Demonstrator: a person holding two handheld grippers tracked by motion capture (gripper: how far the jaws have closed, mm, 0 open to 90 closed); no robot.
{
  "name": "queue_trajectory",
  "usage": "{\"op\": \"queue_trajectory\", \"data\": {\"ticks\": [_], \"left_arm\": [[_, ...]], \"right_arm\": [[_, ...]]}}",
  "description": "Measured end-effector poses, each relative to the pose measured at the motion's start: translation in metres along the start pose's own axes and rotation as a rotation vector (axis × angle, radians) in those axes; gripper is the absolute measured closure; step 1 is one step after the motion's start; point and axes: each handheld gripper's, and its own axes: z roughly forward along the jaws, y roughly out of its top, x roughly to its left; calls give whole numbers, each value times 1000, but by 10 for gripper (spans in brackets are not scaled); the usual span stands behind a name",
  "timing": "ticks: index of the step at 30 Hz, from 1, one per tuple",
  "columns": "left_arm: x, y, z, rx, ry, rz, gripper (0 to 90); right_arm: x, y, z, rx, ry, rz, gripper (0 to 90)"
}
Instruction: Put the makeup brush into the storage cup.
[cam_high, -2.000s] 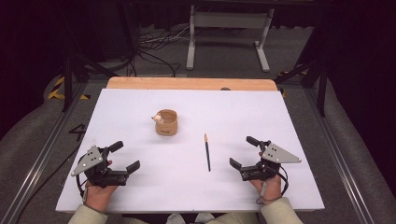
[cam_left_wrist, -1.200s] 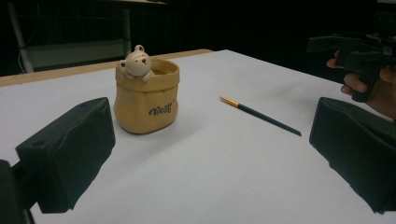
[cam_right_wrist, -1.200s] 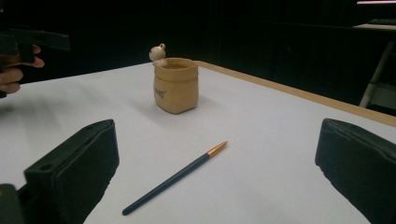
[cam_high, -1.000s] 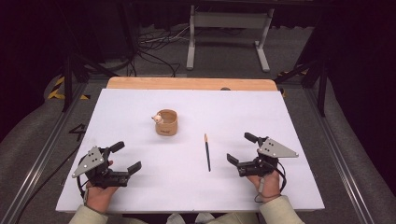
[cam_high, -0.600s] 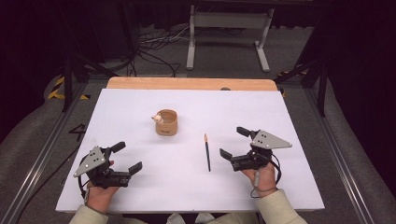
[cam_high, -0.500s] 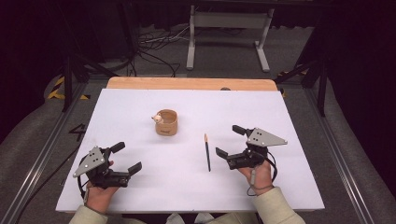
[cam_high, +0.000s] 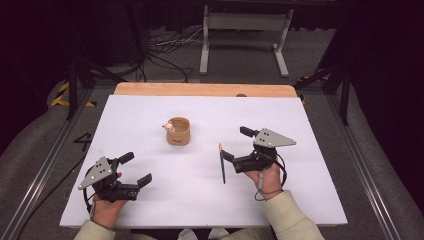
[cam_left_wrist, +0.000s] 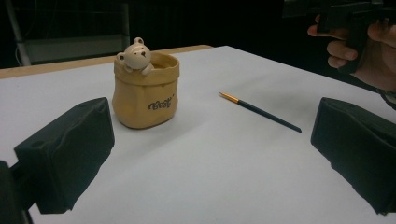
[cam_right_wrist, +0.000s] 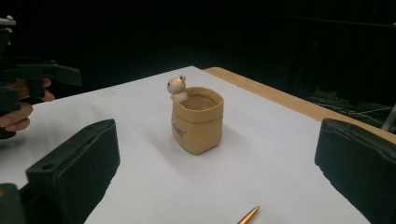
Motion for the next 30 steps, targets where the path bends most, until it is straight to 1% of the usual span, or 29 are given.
{"op": "queue_trajectory", "data": {"ticks": [3,7,8,11,13,14,15,16,17,19,21,22,25,26,28,29,30], "left_arm": [[-1,0,0,-7,0,0,3],[0,0,0,-2,-2,-5,3],[1,0,1,-3,-1,2,3],[0,0,1,3,-7,-5,3],[0,0,2,4,-9,-4,3],[0,0,2,3,-8,-5,3],[0,0,2,4,-9,-5,3],[0,0,2,4,-9,-5,2],[0,0,2,3,-9,-4,2],[1,0,3,4,-12,-8,3],[0,0,3,4,-14,-14,3],[0,0,3,7,-15,-13,3],[1,0,4,8,-13,-9,3],[1,0,4,8,-13,-9,3],[0,0,4,9,-15,-11,3],[1,0,5,10,-16,-11,3],[1,0,5,11,-16,-10,2]], "right_arm": [[-2,4,4,10,0,2,0],[-4,9,9,40,23,10,17],[-5,11,10,51,29,18,29],[-5,14,11,69,23,5,44],[-4,20,15,123,10,-22,55],[-4,21,16,140,7,-25,59],[-4,24,18,168,4,-29,69],[-4,24,18,168,4,-29,69],[-4,25,19,188,2,-31,79],[-3,29,23,246,-12,-41,97],[-3,33,27,301,-17,-45,122],[-3,34,28,318,-20,-47,133],[-4,37,33,386,-31,-50,159],[-4,37,33,386,-31,-50,159],[-6,40,37,434,-34,-38,178],[-7,41,38,449,-34,-34,185],[-9,42,41,490,-36,-27,190]]}}
